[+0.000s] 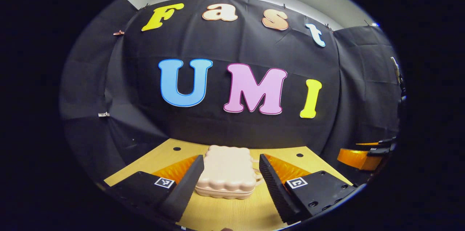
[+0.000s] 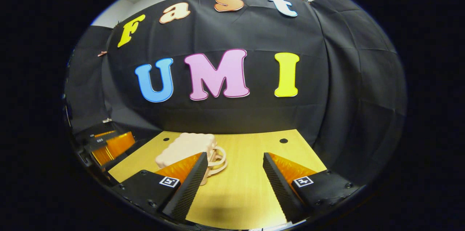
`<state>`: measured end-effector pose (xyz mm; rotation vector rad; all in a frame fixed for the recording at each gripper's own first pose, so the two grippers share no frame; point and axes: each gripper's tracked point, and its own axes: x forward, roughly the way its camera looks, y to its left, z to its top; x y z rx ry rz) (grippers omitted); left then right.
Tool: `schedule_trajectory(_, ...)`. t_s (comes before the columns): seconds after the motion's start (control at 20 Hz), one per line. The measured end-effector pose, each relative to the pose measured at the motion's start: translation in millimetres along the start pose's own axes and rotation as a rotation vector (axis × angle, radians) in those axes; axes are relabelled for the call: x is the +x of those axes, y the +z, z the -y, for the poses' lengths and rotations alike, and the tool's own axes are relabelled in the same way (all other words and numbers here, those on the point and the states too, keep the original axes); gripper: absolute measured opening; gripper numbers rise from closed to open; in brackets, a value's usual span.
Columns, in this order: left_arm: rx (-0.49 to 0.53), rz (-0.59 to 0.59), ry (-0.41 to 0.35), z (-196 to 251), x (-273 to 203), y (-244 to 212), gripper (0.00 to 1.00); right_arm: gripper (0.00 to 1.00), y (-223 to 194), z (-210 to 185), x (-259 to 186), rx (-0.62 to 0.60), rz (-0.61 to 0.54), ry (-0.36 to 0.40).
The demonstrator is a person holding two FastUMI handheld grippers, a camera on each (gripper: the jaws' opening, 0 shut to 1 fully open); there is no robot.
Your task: First open the suitcase, pack the skin care products into it, and then close the suitcase.
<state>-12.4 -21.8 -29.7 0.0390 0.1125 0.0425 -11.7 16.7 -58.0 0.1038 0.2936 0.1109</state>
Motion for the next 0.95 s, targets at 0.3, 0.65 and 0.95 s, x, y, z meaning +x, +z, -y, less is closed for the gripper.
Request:
schedule_trajectory(0.3,-0.009,-0.009,0.035,-30,-35,-16,0.96,0.97,-21,-23,-31,-0.023,0.001,0.034)
schedule_trajectory(0.65,0.06,0.044,0.033,-37,-43,7,0.96,0.97,-23,-37,-42,-0.06,0.018,0.036)
schedule_trajectory(0.95,0.105,0.039,-0.018,-26,-44,6,0.96,0.97,-34,-57,-46,-0.062,-0.003,0.076)
